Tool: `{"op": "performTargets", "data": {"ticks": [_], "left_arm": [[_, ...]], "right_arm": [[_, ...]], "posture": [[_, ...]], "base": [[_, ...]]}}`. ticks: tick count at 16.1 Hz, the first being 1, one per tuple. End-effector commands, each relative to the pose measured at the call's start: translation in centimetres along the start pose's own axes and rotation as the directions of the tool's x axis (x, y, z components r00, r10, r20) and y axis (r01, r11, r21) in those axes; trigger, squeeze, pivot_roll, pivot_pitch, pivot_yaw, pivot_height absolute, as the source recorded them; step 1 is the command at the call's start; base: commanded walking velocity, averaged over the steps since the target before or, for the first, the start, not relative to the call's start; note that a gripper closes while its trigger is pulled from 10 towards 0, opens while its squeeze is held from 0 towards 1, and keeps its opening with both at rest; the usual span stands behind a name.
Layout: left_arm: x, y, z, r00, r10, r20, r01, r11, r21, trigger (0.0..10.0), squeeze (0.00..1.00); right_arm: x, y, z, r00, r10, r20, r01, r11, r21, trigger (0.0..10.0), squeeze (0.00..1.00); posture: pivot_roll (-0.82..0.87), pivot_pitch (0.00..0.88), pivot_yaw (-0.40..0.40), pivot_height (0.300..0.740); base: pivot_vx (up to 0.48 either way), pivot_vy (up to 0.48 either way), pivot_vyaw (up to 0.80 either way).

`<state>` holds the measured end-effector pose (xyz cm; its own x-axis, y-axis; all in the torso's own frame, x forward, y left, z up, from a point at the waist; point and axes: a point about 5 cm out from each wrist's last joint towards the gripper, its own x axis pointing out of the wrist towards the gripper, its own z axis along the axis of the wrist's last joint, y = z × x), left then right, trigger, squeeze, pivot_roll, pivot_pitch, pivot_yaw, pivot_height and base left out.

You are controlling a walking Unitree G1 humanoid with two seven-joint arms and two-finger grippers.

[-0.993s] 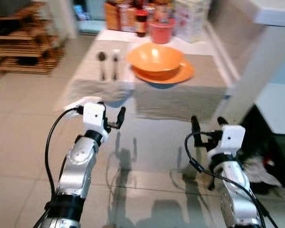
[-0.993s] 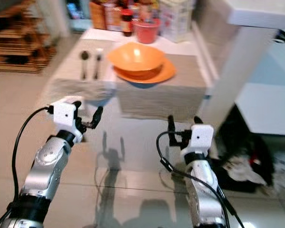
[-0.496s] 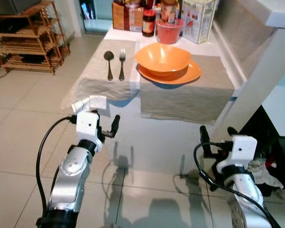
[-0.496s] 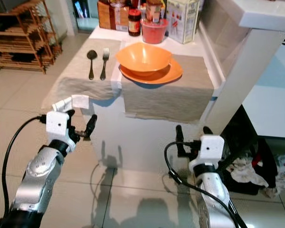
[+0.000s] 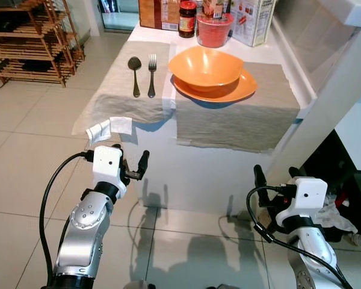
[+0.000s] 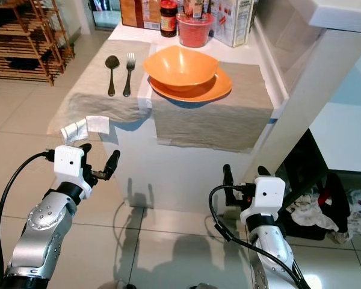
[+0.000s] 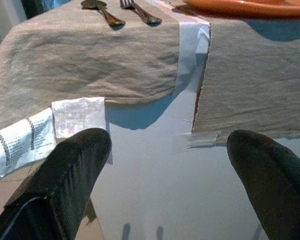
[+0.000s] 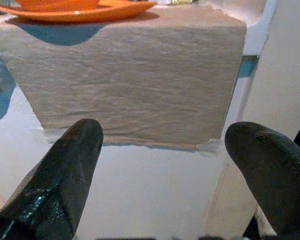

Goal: Setting the table

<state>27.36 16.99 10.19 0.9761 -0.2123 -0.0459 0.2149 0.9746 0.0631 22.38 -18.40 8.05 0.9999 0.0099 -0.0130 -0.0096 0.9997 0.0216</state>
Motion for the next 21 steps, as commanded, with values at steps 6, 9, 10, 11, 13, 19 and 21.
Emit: {"op": "performTargets", "data": {"ticks": [6, 9, 10, 11, 13, 19, 21], "left_arm": [[1.4, -0.3, 0.7, 1.0, -0.021, 0.016, 0.021, 1.0, 0.014, 10.0, 0.0], [2.4, -0.6, 1.0, 0.999, -0.034, 0.02, 0.034, 0.999, 0.024, 10.0, 0.0], [2.3, -0.6, 1.1, 0.999, -0.04, 0.026, 0.04, 0.999, 0.029, 10.0, 0.0], [2.2, -0.7, 1.2, 0.999, -0.046, 0.029, 0.045, 0.998, 0.032, 10.0, 0.0], [1.6, -0.2, 1.0, 1.0, -0.012, 0.028, 0.01, 0.998, 0.058, 10.0, 0.0], [-0.4, -0.3, 0.0, 1.0, -0.007, -0.018, 0.008, 0.999, 0.031, 10.0, 0.0], [-0.6, -0.2, 0.1, 1.0, 0.0, -0.012, 0.001, 1.0, 0.031, 10.0, 0.0]], "right_arm": [[1.7, 0.4, 1.4, 0.999, 0.005, 0.053, -0.005, 1.0, 0.006, 10.0, 0.0], [2.5, 0.8, 1.5, 0.997, 0.007, 0.071, -0.009, 1.0, 0.016, 10.0, 0.0], [2.5, 1.0, 1.5, 0.997, 0.01, 0.073, -0.011, 1.0, 0.019, 10.0, 0.0], [2.4, 1.2, 1.5, 0.997, 0.012, 0.072, -0.014, 1.0, 0.019, 10.0, 0.0], [1.6, 0.6, 1.0, 0.999, -0.002, 0.049, 0.001, 1.0, 0.016, 10.0, 0.0], [-1.2, 0.0, 0.4, 1.0, -0.014, -0.004, 0.014, 1.0, 0.004, 10.0, 0.0], [-1.5, 0.1, 0.5, 1.0, -0.01, -0.009, 0.01, 1.0, 0.006, 10.0, 0.0]], "posture": [[0.02, 0.01, 0.003, 0.74], [0.03, 0.0, 0.011, 0.74], [0.03, 0.0, 0.012, 0.74], [0.03, 0.0, 0.014, 0.74], [0.03, 0.003, 0.011, 0.74], [-0.01, 0.116, -0.007, 0.74], [-0.01, 0.122, -0.01, 0.74]], "base": [[0.0, 0.0, 0.0], [0.0, 0.0, 0.0], [0.0, 0.0, 0.0], [0.0, 0.0, 0.0], [0.0, 0.0, 0.0], [0.0, 0.0, 0.0], [0.0, 0.0, 0.0]]}}
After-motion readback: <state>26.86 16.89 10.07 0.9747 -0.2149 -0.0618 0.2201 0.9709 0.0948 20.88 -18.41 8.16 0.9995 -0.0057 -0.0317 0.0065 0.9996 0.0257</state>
